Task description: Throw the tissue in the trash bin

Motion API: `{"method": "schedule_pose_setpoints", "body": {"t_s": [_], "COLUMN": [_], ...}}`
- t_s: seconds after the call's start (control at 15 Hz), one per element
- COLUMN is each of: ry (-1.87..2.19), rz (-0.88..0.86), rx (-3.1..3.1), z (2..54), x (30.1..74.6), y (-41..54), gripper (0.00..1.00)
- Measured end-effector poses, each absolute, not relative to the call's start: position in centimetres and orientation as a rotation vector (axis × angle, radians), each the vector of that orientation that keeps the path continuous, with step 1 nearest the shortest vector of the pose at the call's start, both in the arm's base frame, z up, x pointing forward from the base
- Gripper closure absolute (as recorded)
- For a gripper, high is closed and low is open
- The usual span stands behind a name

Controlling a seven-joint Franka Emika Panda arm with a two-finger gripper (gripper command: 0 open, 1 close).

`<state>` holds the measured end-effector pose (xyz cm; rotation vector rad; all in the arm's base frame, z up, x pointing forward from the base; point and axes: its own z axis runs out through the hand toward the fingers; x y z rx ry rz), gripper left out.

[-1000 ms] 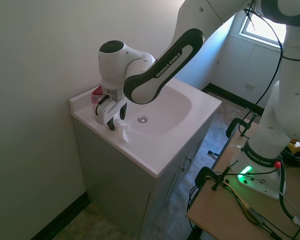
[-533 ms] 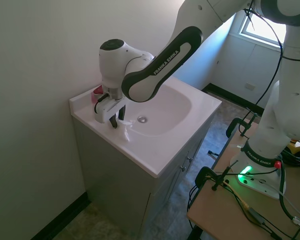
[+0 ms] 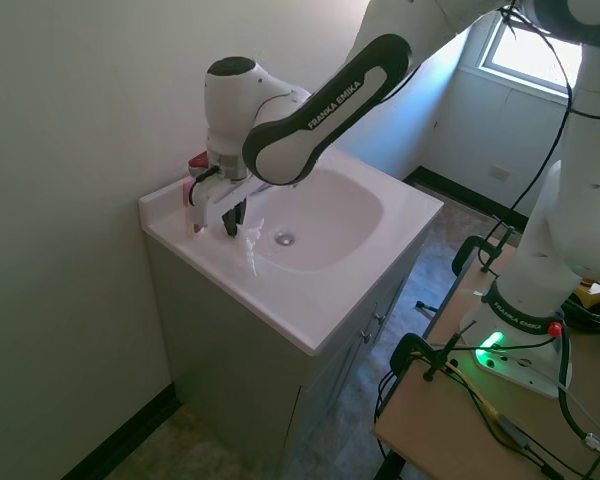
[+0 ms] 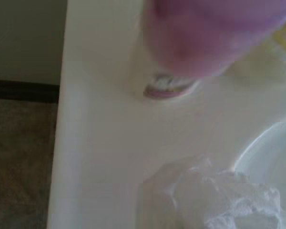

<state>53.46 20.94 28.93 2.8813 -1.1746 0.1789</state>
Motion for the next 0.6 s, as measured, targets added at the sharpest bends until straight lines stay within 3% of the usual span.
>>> {"method": "schedule_pose_setpoints", "body": {"t_s": [0.27,0.6], "ry": [-1.376,-1.893], "rz": [0.399,0.648], "rx": [2.904,2.649], "z": [39.6,48.7], "x": [53.1,47.5], "y": [13.8,-10.0], "gripper": [1.0,1.0]}}
